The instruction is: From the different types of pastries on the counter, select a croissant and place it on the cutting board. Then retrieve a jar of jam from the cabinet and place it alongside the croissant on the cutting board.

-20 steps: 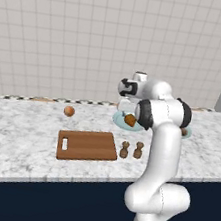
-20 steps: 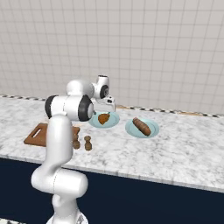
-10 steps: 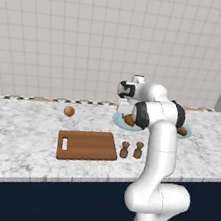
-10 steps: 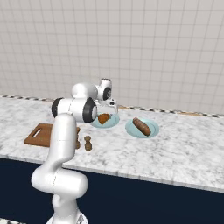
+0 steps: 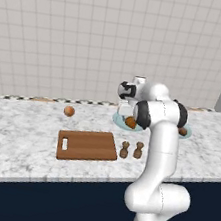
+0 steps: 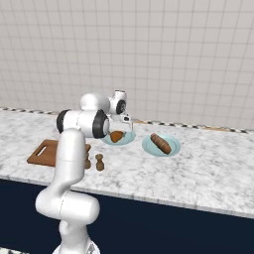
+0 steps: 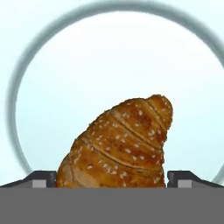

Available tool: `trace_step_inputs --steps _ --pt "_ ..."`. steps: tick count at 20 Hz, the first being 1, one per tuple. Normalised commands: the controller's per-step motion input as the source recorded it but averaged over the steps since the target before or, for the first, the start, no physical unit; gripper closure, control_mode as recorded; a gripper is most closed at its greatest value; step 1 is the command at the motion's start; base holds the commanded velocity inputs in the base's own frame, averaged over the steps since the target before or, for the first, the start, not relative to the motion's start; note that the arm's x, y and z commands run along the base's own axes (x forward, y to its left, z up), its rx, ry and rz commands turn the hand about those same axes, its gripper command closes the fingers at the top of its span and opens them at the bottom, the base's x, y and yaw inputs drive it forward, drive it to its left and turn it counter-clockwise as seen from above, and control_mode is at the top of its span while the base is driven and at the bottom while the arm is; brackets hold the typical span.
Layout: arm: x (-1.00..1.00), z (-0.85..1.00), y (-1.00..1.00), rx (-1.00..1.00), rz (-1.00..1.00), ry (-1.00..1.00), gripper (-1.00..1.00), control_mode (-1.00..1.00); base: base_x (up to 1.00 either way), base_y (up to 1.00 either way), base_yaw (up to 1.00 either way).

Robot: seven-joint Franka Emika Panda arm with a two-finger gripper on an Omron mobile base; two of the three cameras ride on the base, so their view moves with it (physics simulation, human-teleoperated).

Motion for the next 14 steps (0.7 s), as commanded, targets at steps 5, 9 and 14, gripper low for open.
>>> trace_step_inputs --steps 5,9,14 --pt "-0.08 -0.22 0.05 0.0 0.0 -0.06 1.0 -1.0 0.0 0.0 0.0" --pt "-0.01 0.59 0.0 0.0 0.0 -0.12 1.0 -1.0 0.0 0.0 0.0" --pt "-0.17 0.93 0.19 0.0 0.0 -0.04 1.0 -1.0 0.0 0.0 0.0"
